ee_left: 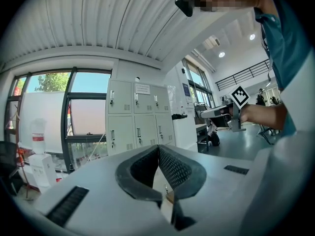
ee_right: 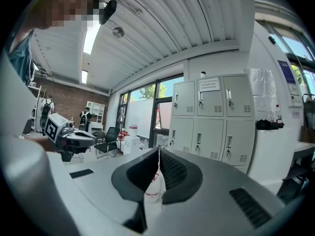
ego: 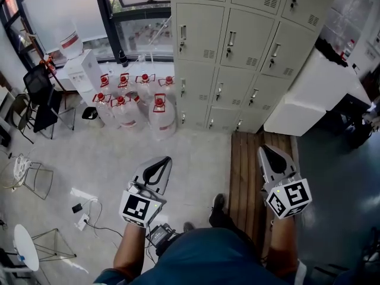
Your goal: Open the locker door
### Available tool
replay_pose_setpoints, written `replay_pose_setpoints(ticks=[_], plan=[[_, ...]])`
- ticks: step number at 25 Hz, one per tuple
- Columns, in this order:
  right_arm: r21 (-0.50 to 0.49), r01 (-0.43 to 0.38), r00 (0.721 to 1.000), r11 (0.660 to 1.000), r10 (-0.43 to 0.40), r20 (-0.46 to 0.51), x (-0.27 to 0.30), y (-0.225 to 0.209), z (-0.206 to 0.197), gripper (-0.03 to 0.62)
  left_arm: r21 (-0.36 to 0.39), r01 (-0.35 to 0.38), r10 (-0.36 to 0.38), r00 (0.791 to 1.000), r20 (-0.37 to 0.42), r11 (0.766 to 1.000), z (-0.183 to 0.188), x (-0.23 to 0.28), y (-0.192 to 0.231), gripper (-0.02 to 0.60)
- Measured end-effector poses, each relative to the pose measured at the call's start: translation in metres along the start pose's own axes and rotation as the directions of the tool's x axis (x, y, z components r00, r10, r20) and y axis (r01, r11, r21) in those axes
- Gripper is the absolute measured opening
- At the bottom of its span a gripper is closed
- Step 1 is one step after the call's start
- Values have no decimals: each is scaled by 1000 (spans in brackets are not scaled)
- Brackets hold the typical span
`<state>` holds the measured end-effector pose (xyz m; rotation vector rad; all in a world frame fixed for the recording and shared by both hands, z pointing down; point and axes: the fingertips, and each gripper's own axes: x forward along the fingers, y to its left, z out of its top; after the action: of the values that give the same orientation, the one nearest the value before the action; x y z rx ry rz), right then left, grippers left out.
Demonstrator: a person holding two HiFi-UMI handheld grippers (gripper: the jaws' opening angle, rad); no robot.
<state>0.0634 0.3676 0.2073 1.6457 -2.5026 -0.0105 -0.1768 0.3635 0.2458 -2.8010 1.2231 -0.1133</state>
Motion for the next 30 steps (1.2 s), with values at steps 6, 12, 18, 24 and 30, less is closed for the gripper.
replay_pose_setpoints(ticks=[6, 12, 18, 24, 30], plan=[[1, -51, 999, 999, 51, 20, 38, -11, 2, 37, 16, -50, 50, 999, -3, 999, 1, 14, 20, 17], [-7, -123, 991, 992, 123, 41, 82, -34, 8, 37, 21, -113, 114, 993, -27, 993, 0, 43, 40, 17], [-1, -165, 986, 986, 164, 41, 129, -83, 6, 37, 35, -135, 138, 988, -67, 990, -9, 101, 54, 17], [22, -204, 979, 979, 203, 27, 173, -149, -7, 37, 42, -163, 167, 982, -89, 986, -9, 174, 55, 17], [29, -259, 965, 965, 258, 38, 209, -206, -12, 37, 48, -216, 219, 971, -93, 975, -2, 237, 53, 17]])
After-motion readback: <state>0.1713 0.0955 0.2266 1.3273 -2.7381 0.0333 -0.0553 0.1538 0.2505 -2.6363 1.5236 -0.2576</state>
